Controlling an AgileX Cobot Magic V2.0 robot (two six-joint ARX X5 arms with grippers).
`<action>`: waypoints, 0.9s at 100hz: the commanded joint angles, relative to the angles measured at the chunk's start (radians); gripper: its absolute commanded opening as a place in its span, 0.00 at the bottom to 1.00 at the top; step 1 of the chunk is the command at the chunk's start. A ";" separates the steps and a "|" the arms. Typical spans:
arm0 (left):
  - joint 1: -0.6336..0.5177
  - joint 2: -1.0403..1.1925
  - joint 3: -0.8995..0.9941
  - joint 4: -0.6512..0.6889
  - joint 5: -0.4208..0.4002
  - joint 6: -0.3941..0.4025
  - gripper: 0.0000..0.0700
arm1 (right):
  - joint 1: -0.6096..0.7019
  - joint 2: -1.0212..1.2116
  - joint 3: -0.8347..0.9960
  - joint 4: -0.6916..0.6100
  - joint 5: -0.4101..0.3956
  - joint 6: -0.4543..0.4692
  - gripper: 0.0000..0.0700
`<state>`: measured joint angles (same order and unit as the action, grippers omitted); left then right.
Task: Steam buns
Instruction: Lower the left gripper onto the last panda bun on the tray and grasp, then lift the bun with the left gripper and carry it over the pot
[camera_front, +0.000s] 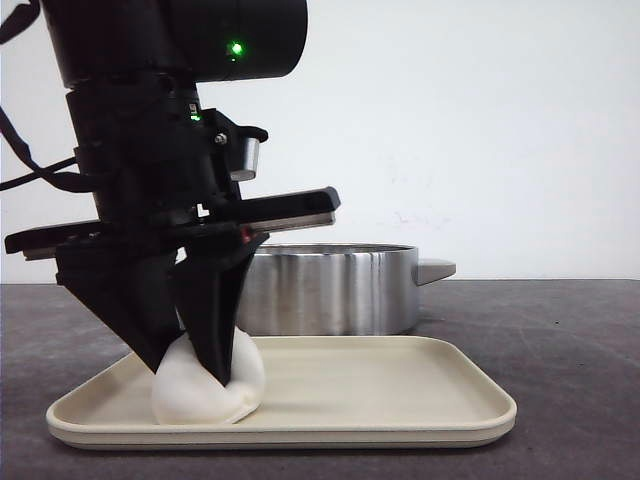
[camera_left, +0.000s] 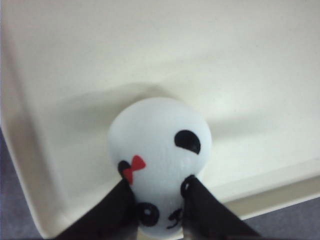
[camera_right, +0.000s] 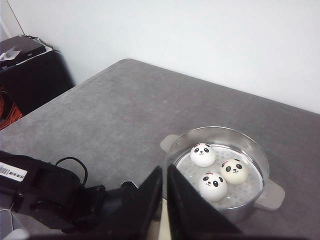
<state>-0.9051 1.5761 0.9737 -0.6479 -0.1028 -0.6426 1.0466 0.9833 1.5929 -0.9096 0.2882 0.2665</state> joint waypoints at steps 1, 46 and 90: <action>-0.010 0.011 0.019 -0.002 -0.006 0.032 0.00 | 0.013 0.008 0.017 0.001 0.002 0.010 0.01; -0.042 -0.115 0.213 0.180 -0.174 0.190 0.00 | 0.013 0.008 0.017 -0.003 0.005 0.011 0.01; 0.252 -0.053 0.267 0.336 -0.101 0.261 0.00 | 0.013 0.009 0.017 0.019 0.005 0.011 0.01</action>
<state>-0.6792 1.4849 1.2190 -0.3309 -0.2340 -0.3985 1.0466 0.9833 1.5929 -0.9012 0.2897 0.2665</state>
